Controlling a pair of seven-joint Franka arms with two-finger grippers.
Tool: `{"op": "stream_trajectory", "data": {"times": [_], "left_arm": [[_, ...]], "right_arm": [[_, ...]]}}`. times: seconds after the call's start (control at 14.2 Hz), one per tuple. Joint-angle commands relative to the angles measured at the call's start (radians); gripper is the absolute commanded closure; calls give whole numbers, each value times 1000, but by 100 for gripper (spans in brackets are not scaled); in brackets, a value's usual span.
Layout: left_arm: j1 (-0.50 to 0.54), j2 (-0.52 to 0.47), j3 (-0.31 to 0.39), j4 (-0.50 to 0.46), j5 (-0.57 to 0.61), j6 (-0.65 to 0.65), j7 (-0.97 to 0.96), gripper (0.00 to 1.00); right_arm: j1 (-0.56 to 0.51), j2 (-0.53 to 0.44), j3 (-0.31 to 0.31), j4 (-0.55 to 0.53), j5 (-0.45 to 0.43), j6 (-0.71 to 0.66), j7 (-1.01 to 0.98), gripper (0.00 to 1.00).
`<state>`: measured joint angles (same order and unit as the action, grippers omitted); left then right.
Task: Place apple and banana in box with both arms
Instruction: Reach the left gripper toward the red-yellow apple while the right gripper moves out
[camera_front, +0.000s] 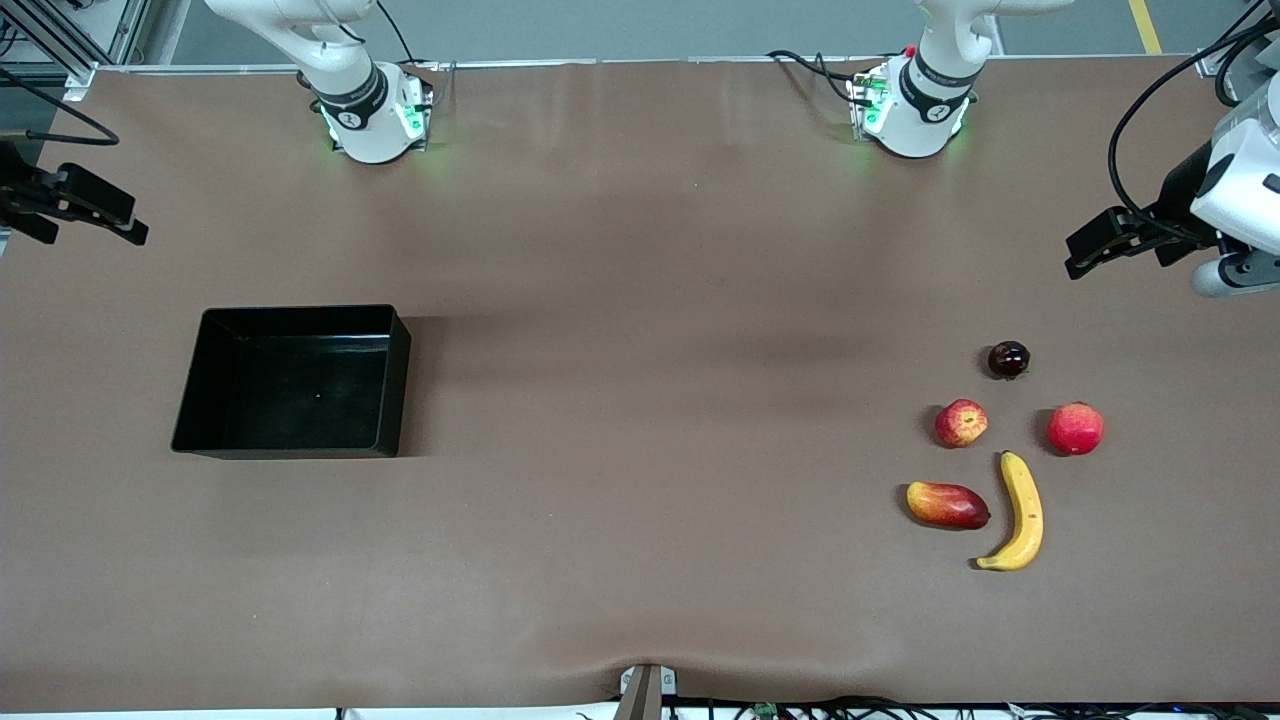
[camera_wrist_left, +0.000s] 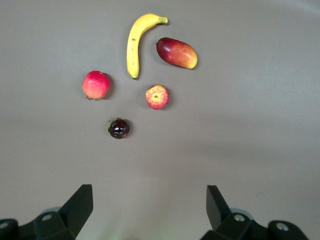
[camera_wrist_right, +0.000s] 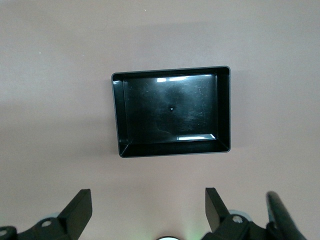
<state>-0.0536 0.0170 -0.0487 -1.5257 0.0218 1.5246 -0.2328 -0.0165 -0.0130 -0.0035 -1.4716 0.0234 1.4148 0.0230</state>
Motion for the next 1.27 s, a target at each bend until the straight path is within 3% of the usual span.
{"op": "stream_trajectory", "data": {"times": [0.0,0.42,0.56,0.92,1.2], "left_arm": [[-2,3,3,22,-5,-24,3,0],[15,75,7,15,0,-8,15,0],[47,132,9,-14,1,73,15,0],[83,222,9,-302,15,541,1,0],[120,362,6,-402,10,831,-5,0]], "right_arm": [[3,-18,-3,-10,-22,3,-5,0],[-37,19,-7,-3,-3,3,-3,0],[-40,37,-7,-1,-3,3,-6,0],[-92,188,-9,-19,-65,56,-125,0],[-181,216,-9,-218,-63,298,-170,0]]}}
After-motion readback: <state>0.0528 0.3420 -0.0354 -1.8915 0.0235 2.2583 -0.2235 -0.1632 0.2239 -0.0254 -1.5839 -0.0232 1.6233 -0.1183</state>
